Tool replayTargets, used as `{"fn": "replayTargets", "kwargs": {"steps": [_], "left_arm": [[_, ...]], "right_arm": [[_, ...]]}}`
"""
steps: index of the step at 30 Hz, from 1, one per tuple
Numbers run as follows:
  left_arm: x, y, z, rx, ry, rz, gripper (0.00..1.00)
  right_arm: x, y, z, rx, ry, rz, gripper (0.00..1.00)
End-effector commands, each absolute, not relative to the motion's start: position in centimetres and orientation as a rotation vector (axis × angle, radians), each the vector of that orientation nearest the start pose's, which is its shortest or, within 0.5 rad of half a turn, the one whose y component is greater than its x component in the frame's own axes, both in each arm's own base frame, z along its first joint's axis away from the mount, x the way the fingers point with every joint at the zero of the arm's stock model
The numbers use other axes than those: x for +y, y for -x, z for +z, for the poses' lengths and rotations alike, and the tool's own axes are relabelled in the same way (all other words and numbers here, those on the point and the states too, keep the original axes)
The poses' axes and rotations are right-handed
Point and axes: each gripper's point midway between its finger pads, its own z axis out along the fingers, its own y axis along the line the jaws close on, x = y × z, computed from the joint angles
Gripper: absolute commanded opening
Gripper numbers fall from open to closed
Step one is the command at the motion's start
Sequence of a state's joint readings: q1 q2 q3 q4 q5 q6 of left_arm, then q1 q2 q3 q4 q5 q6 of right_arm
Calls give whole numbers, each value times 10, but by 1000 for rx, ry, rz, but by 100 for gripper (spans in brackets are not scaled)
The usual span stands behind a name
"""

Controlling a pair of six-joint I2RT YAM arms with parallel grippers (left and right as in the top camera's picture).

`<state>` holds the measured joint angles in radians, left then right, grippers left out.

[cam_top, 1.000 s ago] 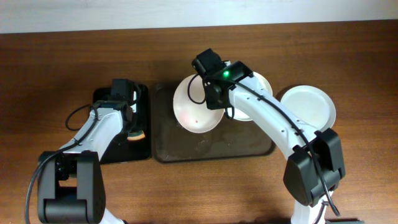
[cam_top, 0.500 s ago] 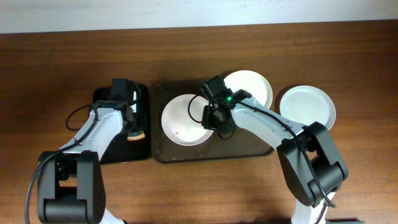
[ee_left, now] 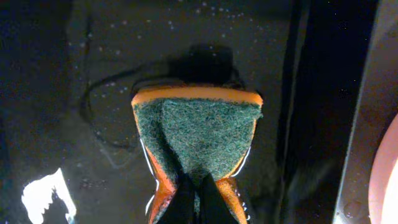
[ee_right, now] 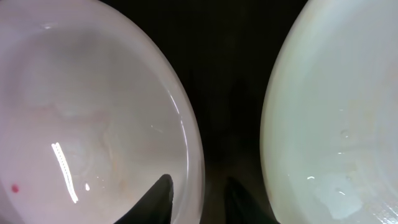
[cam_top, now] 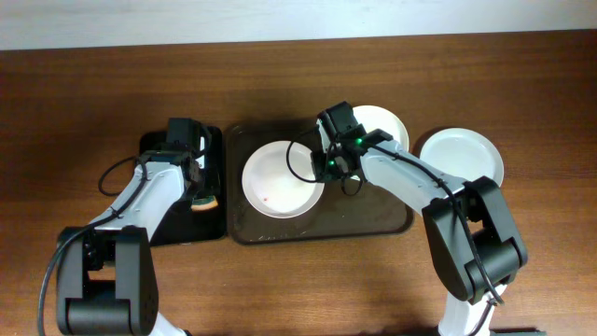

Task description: Clean dirty plates on tray and stack at the side

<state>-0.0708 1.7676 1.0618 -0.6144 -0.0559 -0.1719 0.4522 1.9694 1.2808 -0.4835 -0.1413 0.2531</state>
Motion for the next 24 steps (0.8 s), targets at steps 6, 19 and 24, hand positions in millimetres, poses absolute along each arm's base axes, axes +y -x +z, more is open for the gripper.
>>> {"fn": "replayTargets", "kwargs": {"steps": [6,19,24], "left_arm": [[-28,-356,70,2782,127,-91,0],[-146,-342,77,2767,528,-650,0],[-158,-341,58,2726,487,-637,0]], "right_arm": [[221,-377,-4,2824,351,420,9],[222,-376,-4,2837,316,434,4],[222,-376,-4,2837,316,434,4]]}}
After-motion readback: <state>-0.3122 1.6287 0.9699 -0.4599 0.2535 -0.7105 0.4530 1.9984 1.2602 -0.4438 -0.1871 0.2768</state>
